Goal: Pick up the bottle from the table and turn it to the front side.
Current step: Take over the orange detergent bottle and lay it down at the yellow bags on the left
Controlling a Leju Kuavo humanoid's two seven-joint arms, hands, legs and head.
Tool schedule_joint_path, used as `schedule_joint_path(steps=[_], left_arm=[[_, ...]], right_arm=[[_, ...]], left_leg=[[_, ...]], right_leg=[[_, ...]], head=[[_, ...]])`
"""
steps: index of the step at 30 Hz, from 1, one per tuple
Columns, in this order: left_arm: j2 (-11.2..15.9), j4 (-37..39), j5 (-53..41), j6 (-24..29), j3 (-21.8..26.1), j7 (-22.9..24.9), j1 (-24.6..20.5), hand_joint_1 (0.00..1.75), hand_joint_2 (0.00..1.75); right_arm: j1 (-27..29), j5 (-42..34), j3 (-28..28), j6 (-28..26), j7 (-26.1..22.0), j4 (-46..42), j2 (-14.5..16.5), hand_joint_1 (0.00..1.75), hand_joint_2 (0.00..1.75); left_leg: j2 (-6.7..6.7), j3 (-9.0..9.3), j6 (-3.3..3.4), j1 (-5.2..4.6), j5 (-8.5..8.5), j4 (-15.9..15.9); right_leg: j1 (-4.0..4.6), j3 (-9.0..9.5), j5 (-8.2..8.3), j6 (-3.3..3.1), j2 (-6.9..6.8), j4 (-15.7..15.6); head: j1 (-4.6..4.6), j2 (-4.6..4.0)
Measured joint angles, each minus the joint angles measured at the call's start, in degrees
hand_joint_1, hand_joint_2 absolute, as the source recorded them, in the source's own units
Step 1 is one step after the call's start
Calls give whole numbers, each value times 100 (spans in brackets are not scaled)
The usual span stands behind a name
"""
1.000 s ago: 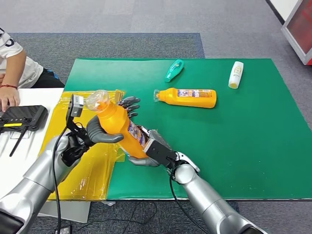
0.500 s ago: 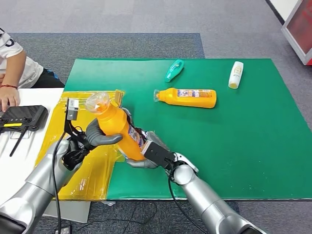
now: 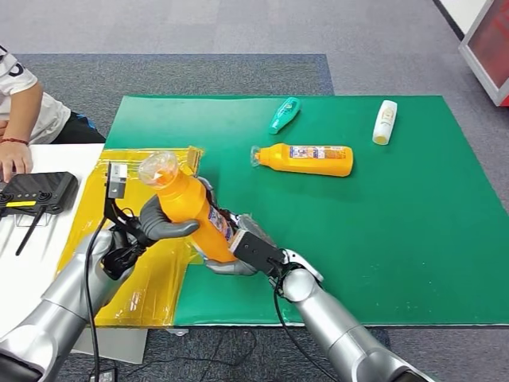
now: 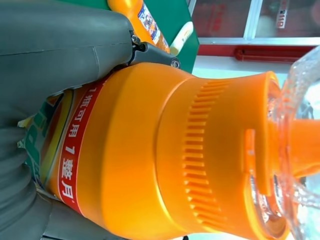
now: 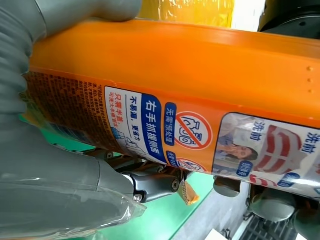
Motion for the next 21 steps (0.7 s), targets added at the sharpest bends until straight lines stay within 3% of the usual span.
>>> schedule_joint_path(steps=[21], left_arm=[[29, -2, -115, 1, 122, -66, 185, 175, 175]], right_arm=[[-13, -2, 2, -2, 48, 0, 1, 0, 175]], left_leg=[[0, 0, 0, 0, 0, 0]], right_leg=[[0, -2, 0, 0, 0, 0]], head=[[0, -1]])
